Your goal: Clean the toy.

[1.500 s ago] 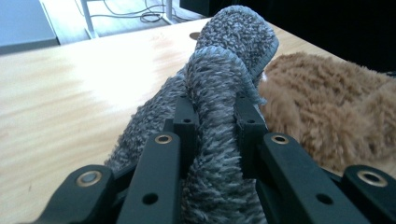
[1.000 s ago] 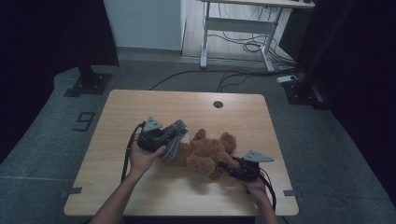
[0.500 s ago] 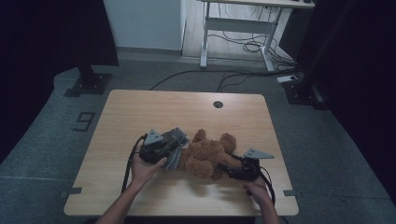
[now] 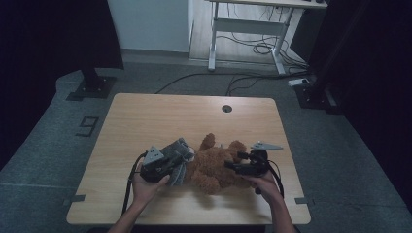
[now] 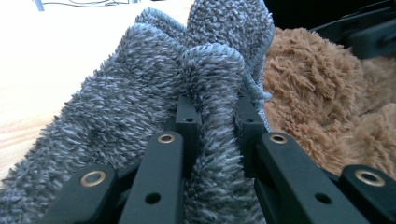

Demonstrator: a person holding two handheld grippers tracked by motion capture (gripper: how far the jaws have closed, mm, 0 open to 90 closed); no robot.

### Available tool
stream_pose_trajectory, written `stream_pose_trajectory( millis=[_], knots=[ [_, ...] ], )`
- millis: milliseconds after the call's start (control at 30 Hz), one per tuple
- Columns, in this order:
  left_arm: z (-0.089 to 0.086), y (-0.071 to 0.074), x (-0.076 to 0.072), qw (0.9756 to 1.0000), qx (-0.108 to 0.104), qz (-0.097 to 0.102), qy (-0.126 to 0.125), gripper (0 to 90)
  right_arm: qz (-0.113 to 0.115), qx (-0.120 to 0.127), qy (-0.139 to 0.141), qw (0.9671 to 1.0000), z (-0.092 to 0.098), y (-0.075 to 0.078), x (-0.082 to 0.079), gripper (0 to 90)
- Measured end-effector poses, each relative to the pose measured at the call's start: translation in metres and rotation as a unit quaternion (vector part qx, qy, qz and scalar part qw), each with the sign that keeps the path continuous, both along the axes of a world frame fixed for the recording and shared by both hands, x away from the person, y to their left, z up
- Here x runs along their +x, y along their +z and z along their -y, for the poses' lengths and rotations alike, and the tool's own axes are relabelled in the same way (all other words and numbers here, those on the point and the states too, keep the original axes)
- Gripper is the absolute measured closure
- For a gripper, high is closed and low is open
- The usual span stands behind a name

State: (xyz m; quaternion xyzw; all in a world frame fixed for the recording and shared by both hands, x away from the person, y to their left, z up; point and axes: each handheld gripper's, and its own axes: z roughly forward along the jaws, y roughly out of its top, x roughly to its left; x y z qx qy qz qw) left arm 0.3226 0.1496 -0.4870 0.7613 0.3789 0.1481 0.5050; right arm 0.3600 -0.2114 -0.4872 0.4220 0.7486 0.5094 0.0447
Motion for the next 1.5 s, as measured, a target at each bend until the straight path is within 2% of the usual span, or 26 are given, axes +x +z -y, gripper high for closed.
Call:
stream_pose_trajectory(
  millis=[33,100,233,333,400,500,567,633,700,767,867,900,967,1033,1133,1200,1267,1500],
  knots=[
    [-0.001,-0.001,-0.001,1.0,-0.001,-0.001,-0.002,76.7,-0.009,-0.015,0.008,0.9998,-0.006,-0.003,0.001,12.6],
    [-0.002,-0.001,-0.003,1.0,0.0,-0.003,-0.005,76.7,-0.024,-0.015,0.025,0.9993,-0.014,-0.01,0.0,11.3],
    [0.0,-0.003,-0.008,1.0,0.003,0.002,-0.006,76.7,-0.029,-0.031,0.034,0.9985,-0.022,-0.024,-0.006,10.1],
    [0.003,-0.004,-0.011,0.9999,0.007,0.006,-0.005,76.7,-0.016,-0.023,0.024,0.9993,-0.022,-0.031,-0.011,15.7],
    [0.003,-0.004,-0.012,0.9999,0.007,0.006,-0.006,76.7,-0.002,-0.024,0.021,0.9995,-0.021,-0.035,-0.015,23.2],
    [0.003,-0.002,-0.013,1.0,0.003,0.002,-0.006,76.6,0.023,-0.013,0.019,0.9995,-0.02,-0.04,-0.02,33.8],
    [0.004,0.003,-0.013,1.0,-0.001,0.0,-0.006,76.4,0.037,-0.015,0.024,0.9989,-0.019,-0.041,-0.022,38.2],
    [0.009,0.012,-0.015,0.9999,0.003,0.012,-0.005,76.4,0.049,-0.018,0.026,0.9983,-0.018,-0.04,-0.023,40.7],
    [0.024,0.027,-0.016,0.9993,0.011,0.029,-0.02,76.4,0.061,-0.02,0.025,0.9976,-0.02,-0.041,-0.023,41.3],
    [0.042,0.04,-0.015,0.9983,0.018,0.04,-0.039,76.4,0.08,-0.033,0.024,0.996,-0.023,-0.04,-0.024,42.1],
    [0.077,0.054,-0.007,0.9965,0.026,0.045,-0.065,76.3,0.107,-0.057,0.021,0.9924,-0.029,-0.037,-0.026,42.5],
    [0.09,0.055,-0.002,0.9962,0.026,0.04,-0.073,76.2,0.112,-0.06,0.021,0.9917,-0.03,-0.037,-0.027,42.4],
    [0.112,0.055,0.006,0.9954,0.029,0.026,-0.087,76.1,0.115,-0.061,0.016,0.9913,-0.031,-0.037,-0.027,42.4],
    [0.138,0.047,0.015,0.9942,0.046,0.012,-0.096,76.1,0.116,-0.062,0.015,0.9912,-0.031,-0.037,-0.027,42.3],
    [0.157,0.029,0.023,0.9932,0.066,-0.008,-0.095,75.9,0.117,-0.064,0.016,0.9909,-0.03,-0.037,-0.029,42.2],
    [0.155,0.021,0.023,0.994,0.059,-0.006,-0.091,76.0,0.114,-0.065,0.012,0.9914,-0.029,-0.038,-0.029,42.3],
    [0.149,0.02,0.021,0.9944,0.054,-0.005,-0.091,76.2,0.111,-0.059,0.011,0.9919,-0.029,-0.04,-0.029,42.3],
    [0.128,0.021,0.014,0.9949,0.068,0.012,-0.074,76.5,0.105,-0.054,0.002,0.993,-0.029,-0.04,-0.028,42.4]
  ],
)
